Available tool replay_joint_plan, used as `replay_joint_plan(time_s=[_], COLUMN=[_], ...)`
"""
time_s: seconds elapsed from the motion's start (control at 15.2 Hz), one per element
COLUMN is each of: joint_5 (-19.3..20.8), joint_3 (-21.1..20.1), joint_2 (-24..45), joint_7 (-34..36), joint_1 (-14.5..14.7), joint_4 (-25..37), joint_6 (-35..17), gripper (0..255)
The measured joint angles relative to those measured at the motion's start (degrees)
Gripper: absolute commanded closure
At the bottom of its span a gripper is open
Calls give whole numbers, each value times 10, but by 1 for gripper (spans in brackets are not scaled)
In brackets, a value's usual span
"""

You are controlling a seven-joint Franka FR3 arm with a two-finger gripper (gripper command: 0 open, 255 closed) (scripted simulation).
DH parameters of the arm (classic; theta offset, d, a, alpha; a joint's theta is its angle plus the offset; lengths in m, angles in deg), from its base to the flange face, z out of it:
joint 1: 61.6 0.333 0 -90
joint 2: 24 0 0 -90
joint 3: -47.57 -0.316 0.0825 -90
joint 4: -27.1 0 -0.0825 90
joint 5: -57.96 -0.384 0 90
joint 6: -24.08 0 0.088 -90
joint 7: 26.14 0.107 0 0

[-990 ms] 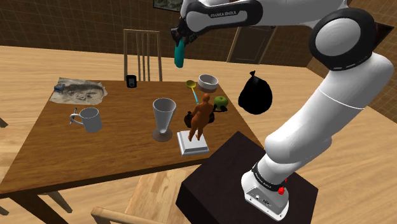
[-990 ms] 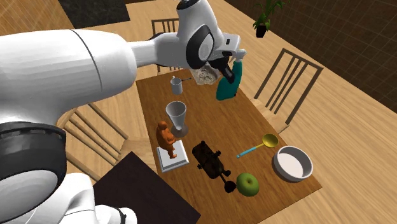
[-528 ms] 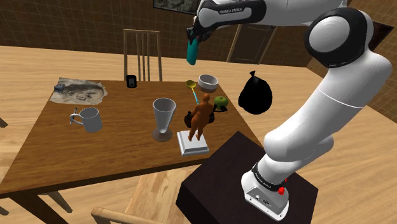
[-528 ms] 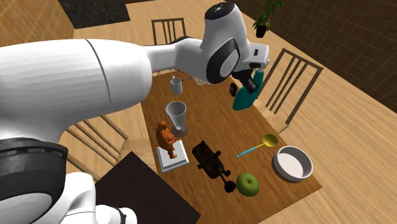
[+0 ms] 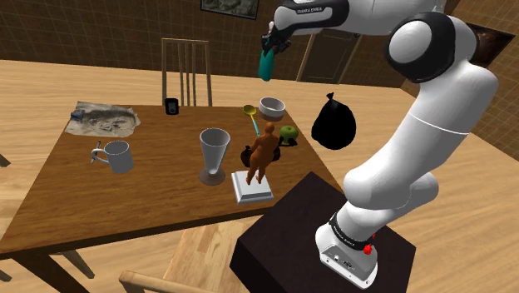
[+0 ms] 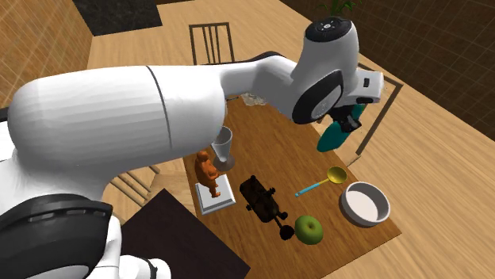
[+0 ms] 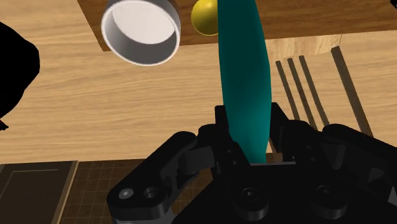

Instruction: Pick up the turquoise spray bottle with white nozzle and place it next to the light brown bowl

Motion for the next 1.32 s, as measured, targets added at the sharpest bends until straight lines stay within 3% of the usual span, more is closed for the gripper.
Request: replay_joint_plan(time_s=[0.33,1.32], joint_5=[-28,-15], joint_3=[16,24], joint_2=[42,73], joint_7=[-71,-67], joint_1=[-34,-36], joint_4=[58,-13], joint_6=[13,-88], gripper=[255,255])
